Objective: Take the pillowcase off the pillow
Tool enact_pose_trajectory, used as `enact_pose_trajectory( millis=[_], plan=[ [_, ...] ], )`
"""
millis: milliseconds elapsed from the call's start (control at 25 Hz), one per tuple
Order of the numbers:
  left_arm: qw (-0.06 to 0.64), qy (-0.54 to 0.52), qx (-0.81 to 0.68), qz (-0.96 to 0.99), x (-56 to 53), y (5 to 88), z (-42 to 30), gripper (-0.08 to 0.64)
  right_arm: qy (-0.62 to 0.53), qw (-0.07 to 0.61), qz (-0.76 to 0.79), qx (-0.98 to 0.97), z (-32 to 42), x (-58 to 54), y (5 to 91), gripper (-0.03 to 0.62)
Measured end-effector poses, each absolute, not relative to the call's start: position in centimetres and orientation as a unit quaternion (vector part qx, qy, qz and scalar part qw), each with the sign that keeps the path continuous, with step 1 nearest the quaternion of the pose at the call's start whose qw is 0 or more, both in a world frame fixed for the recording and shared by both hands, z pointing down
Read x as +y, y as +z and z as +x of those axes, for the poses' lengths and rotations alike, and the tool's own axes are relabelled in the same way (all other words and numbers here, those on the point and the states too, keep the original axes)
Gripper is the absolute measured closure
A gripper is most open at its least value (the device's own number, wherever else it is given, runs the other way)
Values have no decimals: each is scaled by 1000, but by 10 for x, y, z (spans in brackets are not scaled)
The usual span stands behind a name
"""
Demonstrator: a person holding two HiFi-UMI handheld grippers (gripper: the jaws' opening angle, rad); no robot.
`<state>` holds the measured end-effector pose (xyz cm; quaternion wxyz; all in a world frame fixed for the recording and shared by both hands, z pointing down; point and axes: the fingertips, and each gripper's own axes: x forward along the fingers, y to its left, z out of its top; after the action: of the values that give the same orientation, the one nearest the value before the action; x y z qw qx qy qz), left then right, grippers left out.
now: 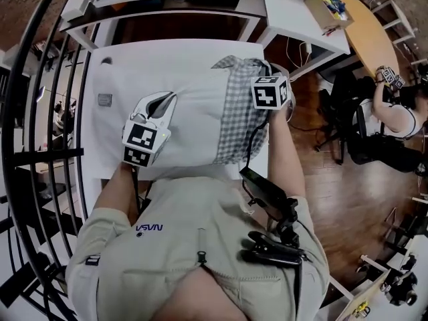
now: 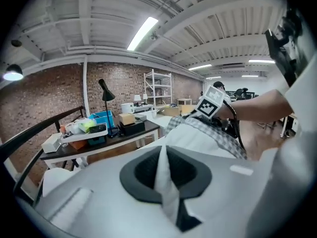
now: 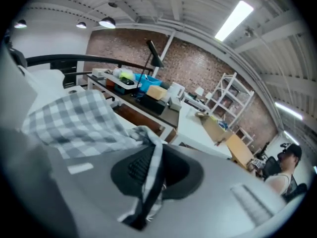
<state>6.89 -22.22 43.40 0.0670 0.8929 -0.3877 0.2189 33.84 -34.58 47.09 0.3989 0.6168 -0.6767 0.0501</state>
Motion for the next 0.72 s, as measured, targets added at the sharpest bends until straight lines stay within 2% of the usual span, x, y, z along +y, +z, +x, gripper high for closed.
enact_pose_trajectory(
  millis=[160, 280, 360, 480, 560, 720],
  plan=[
    [69, 229, -413, 879, -243, 458, 52, 543, 117, 411, 644, -634, 390, -338, 522, 575],
    [59, 252, -407, 876, -263, 481, 55, 533, 146, 384, 632, -657, 397, -327, 549, 572],
    [38, 265, -396, 878, -273, 487, 68, 504, 142, 362, 633, -669, 390, -326, 548, 552],
    [13, 255, -403, 879, -282, 478, 78, 433, 131, 319, 634, -692, 373, -319, 523, 457],
    [2, 233, -410, 882, -277, 458, 79, 371, 121, 276, 632, -714, 358, -303, 496, 444],
    [13, 222, -375, 900, -217, 439, 90, 326, 121, 223, 602, -757, 314, -232, 464, 419]
  ],
)
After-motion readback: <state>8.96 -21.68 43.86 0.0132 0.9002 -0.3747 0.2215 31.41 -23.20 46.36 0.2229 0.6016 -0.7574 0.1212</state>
